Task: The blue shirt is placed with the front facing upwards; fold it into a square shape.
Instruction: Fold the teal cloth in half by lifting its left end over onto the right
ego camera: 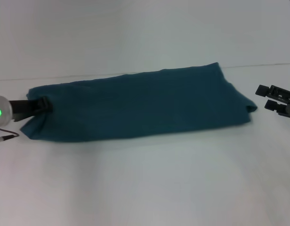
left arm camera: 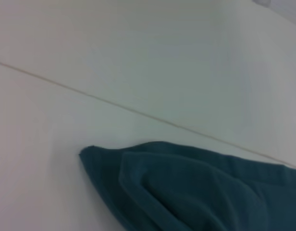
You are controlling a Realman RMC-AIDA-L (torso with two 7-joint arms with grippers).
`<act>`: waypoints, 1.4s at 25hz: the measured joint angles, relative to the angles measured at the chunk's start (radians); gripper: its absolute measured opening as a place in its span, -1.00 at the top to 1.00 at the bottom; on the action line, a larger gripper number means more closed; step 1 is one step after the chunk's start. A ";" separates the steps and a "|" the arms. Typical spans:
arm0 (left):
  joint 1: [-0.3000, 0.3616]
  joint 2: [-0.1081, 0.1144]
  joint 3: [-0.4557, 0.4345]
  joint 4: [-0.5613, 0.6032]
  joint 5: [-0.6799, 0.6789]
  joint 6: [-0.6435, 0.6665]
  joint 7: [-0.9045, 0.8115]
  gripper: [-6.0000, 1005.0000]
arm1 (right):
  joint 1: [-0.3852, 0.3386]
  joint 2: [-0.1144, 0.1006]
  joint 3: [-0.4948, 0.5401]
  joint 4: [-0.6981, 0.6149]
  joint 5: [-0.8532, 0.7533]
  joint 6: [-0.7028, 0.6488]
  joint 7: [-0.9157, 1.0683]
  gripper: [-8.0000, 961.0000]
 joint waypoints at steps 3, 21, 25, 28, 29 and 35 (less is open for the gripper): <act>-0.002 0.023 -0.006 0.001 0.018 0.000 -0.003 0.87 | 0.000 0.000 0.000 0.000 0.000 0.001 0.000 -0.93; -0.044 0.062 -0.090 0.047 0.338 -0.026 -0.137 0.87 | -0.001 0.000 0.012 0.000 -0.002 0.005 0.000 -0.93; -0.044 0.060 -0.087 0.054 0.339 -0.017 -0.137 0.88 | 0.000 0.000 0.012 0.000 -0.004 0.005 0.000 -0.93; -0.032 0.037 -0.084 0.135 0.340 0.029 -0.140 0.88 | 0.001 0.000 0.012 0.001 -0.004 0.004 0.000 -0.93; -0.027 0.027 -0.083 0.169 0.340 0.050 -0.140 0.88 | 0.001 0.000 0.012 0.001 -0.003 0.004 0.000 -0.93; -0.007 -0.055 -0.066 0.442 0.340 0.234 -0.141 0.88 | 0.002 0.000 0.012 0.001 -0.001 0.005 0.000 -0.93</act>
